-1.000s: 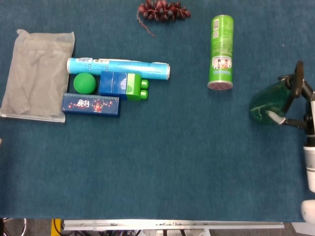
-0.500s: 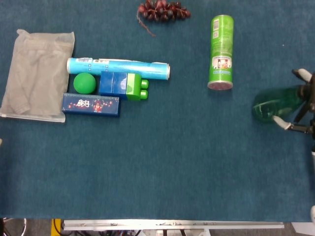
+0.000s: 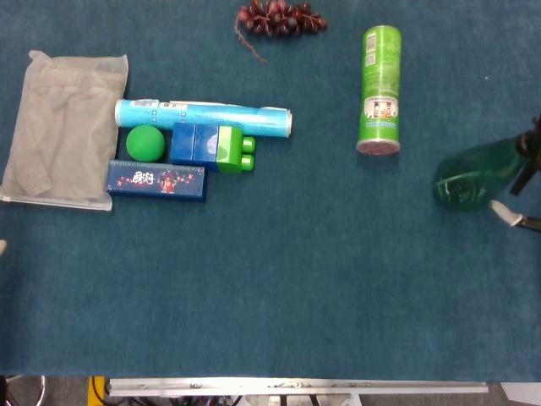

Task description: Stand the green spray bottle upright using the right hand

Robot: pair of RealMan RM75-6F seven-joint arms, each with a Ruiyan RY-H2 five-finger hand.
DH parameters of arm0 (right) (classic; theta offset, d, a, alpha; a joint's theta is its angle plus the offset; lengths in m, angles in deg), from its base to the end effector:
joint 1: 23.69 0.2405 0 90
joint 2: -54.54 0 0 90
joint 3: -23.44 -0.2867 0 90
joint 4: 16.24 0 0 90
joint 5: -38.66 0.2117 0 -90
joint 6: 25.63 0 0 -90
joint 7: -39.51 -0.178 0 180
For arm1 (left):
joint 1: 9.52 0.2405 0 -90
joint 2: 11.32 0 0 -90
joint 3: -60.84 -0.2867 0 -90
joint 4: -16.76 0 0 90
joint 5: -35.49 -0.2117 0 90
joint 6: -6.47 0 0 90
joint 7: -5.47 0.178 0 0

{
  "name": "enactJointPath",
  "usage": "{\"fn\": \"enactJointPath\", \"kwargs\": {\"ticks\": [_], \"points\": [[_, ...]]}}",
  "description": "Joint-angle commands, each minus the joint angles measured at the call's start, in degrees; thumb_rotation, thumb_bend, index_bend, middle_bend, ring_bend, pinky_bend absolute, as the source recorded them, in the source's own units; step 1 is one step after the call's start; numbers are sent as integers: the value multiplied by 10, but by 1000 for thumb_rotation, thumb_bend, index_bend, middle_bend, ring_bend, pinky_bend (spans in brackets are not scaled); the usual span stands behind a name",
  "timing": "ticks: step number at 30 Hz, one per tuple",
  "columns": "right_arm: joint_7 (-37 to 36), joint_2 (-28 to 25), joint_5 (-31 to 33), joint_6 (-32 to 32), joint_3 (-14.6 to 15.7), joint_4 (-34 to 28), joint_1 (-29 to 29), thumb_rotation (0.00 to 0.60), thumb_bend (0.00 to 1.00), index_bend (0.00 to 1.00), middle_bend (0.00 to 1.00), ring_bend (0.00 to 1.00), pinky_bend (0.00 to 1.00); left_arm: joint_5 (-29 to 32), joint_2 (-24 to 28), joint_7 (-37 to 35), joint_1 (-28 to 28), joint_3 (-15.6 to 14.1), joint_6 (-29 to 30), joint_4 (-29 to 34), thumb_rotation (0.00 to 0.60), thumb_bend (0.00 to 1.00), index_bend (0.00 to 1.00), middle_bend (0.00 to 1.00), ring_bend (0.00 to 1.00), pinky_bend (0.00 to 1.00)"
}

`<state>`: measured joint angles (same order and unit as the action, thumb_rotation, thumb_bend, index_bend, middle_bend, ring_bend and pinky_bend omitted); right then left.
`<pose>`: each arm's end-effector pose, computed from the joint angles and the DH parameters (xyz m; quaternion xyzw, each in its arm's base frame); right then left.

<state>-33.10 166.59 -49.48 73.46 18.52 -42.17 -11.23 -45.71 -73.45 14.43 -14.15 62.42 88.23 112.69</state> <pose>-0.3501 -0.2632 0.0145 0.3836 -0.4944 0.7212 0.2972 -0.3490 0.2095 0.1689 -0.6104 -0.3919 -0.3111 0.6140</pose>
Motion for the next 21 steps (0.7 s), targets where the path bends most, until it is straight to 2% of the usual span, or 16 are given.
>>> {"fn": "enactJointPath", "kwargs": {"ticks": [1, 9, 10, 12, 15, 19, 21], "points": [[8, -8, 2, 10, -5, -12, -4, 600, 0, 118, 164, 124, 307, 1, 0, 1, 0, 0, -1, 0, 600, 21, 413, 123, 90, 345], [46, -30, 13, 55, -28, -42, -18, 600, 0, 107, 157, 119, 297, 1, 1, 2, 0, -1, -1, 2, 600, 21, 413, 124, 90, 345], [84, -30, 19, 83, -41, -33, -21, 600, 0, 107, 157, 119, 297, 1, 0, 3, 0, -1, -1, 2, 600, 21, 413, 124, 90, 345], [133, -35, 18, 114, -49, -30, -23, 600, 0, 107, 157, 119, 297, 1, 0, 4, 0, -2, -1, 2, 600, 21, 413, 124, 90, 345], [196, -52, 18, 135, -55, -43, -25, 600, 0, 107, 157, 119, 297, 0, 0, 5, 0, -2, -2, 3, 600, 21, 413, 124, 91, 346], [311, -98, 19, 129, -51, -108, -39, 600, 0, 107, 157, 119, 297, 1, -2, 8, -1, -3, -4, 3, 600, 21, 413, 124, 91, 346], [366, -131, 18, 121, -46, -164, -48, 600, 0, 107, 157, 117, 297, 2, -2, 9, -2, -3, -6, 2, 600, 21, 413, 124, 91, 346]]}}
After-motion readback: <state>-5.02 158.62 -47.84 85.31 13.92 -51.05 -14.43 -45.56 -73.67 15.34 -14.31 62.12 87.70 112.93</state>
